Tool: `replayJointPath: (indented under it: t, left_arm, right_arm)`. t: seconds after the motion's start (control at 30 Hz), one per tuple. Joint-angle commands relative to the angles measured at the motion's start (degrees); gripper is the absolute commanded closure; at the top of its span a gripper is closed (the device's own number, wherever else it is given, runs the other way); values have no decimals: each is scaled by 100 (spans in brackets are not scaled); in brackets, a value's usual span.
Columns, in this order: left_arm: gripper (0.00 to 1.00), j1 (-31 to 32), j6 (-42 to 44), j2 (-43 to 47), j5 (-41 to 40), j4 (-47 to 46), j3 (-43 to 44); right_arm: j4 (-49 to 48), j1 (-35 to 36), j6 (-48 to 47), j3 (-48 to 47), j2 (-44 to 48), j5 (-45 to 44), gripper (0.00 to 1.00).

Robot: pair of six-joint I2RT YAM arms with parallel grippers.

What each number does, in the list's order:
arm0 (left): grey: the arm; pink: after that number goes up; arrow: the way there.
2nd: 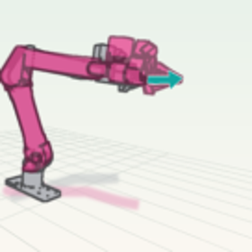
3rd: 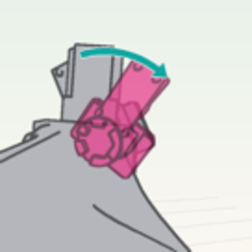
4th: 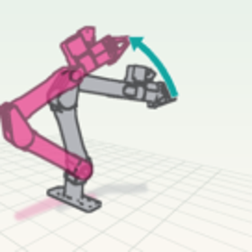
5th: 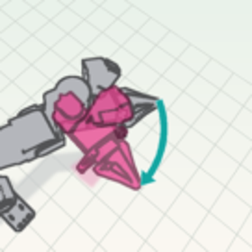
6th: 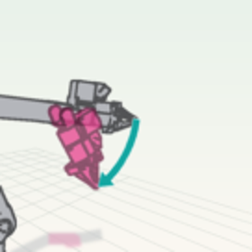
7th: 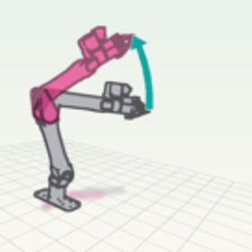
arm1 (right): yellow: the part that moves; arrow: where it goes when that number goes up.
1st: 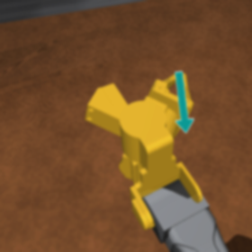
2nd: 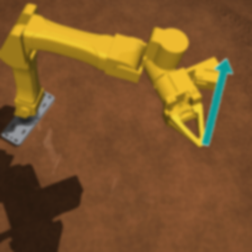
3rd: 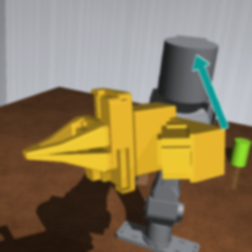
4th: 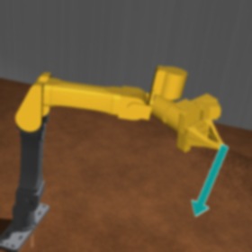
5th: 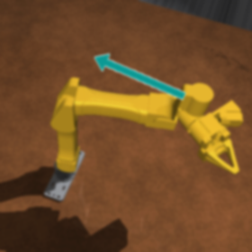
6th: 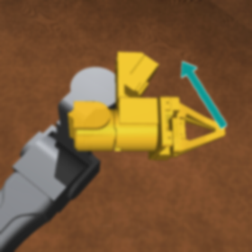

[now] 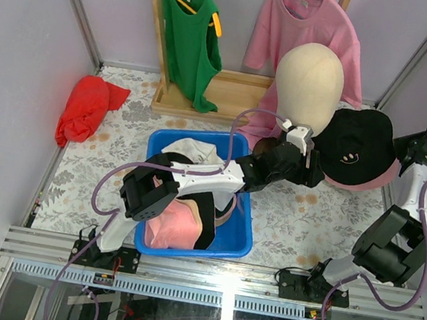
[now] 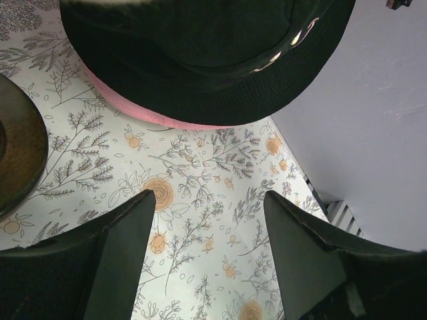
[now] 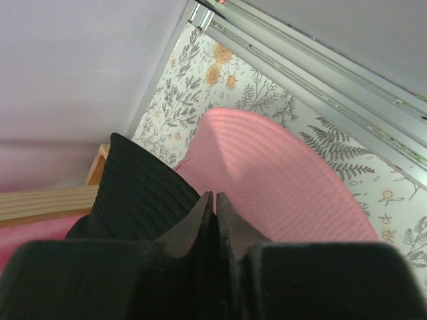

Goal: Stack the hats
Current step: Stack the hat on the hat.

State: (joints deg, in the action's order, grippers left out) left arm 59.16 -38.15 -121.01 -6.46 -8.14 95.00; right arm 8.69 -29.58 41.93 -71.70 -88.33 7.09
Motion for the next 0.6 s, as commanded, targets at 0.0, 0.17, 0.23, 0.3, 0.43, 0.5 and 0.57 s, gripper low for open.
replayJointPath:
  t: [0.0,0.17,0.23,0.3,0.43,0.5,0.57]
  left_arm:
    - [34,-34,-26,91,-204,-240,-17]
    - [34,-22,-16,145,-316,-129,-17]
    - [34,-24,-8,182,-350,-97,-16]
    - [34,-19,0,197,-369,-65,2]
    - [34,-15,6,192,-350,10,94]
    - [34,-10,-4,193,-314,34,118]
    - [34,-14,-16,217,-304,56,119]
  right_arm:
    - [177,-3,168,-215,433,-321,76]
    - [377,-4,301,-459,595,-418,55]
    - [396,-4,350,-536,663,-368,49]
    - [412,11,395,-630,713,-297,45]
    - [496,97,345,-867,686,-139,35]
    - [537,158,300,-938,646,-78,29]
    - [570,204,283,-973,618,75,25]
